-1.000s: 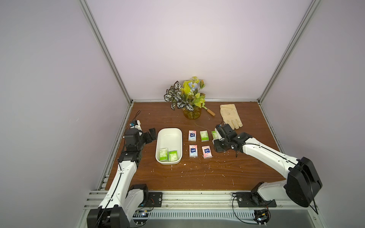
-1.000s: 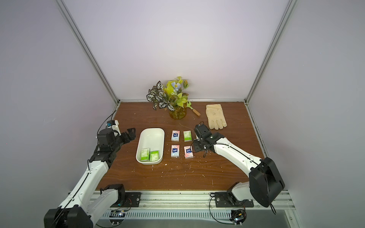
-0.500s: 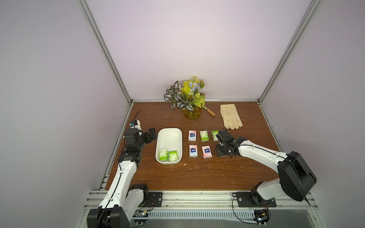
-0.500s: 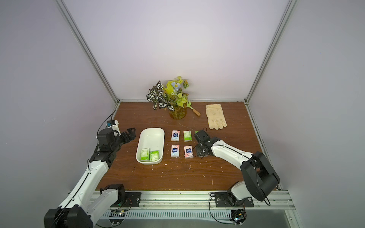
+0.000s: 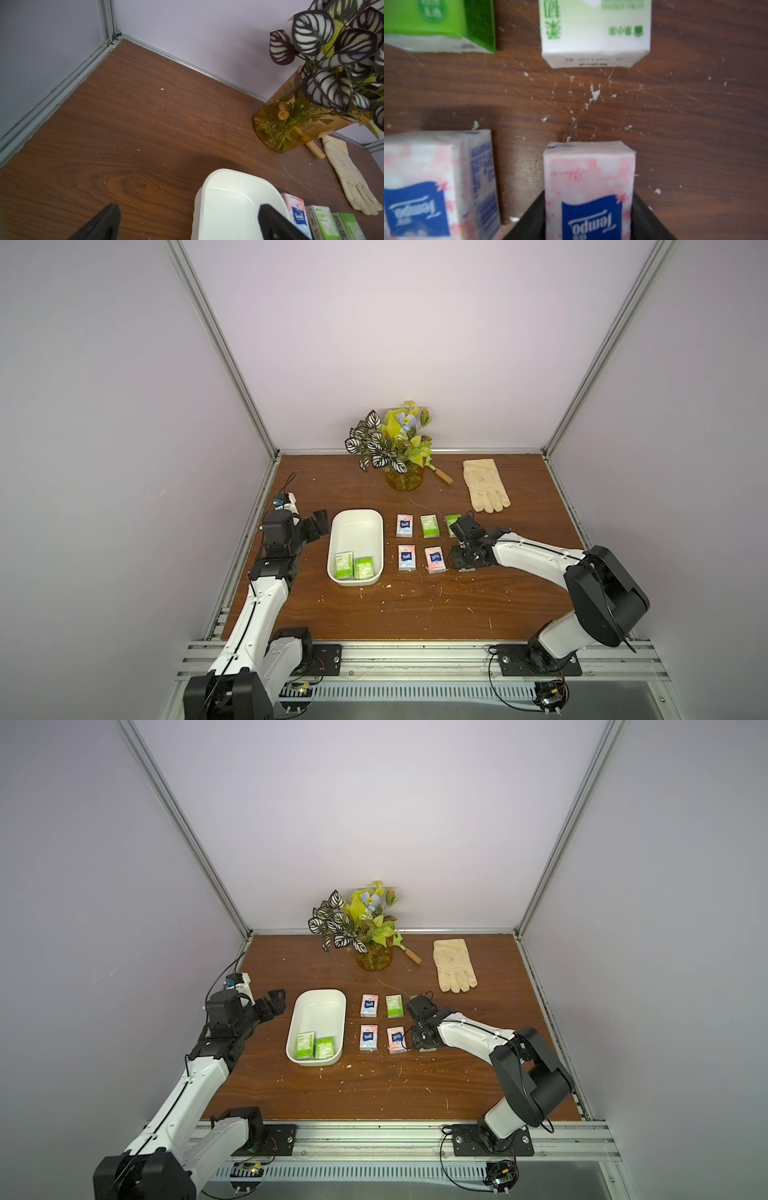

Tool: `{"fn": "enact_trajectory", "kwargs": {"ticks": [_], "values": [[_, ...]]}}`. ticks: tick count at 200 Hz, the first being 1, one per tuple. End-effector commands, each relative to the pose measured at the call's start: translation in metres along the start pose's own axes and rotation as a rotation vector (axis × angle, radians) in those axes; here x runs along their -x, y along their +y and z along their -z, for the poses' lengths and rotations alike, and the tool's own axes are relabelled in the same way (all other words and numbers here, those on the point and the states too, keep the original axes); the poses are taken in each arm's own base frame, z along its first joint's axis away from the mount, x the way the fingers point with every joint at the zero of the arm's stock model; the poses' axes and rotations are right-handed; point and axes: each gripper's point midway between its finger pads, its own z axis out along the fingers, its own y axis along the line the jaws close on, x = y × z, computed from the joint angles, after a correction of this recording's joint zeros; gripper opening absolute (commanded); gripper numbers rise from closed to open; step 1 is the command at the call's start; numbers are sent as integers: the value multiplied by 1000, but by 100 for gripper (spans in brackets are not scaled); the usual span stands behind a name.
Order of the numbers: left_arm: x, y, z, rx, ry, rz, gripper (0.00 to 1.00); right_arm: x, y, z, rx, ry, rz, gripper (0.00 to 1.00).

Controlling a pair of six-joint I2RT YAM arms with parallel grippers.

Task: Take the pocket tissues out of the storage box
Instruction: Place the pocket tissues at the center of the board.

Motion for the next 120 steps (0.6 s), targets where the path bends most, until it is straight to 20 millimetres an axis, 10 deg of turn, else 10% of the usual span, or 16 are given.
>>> {"fn": "enact_trajectory", "kwargs": {"ticks": [1,68,120], "values": [[-3,5,-2,7,9,12,100,5,-1,5,0,-16,-4,64],[-5,4,-3,1,22,11,100,46,4,51,19,-122,-1,77],[-21,2,-11,-20,111,12,100,94,54,109,178,-235,-7,81]]}}
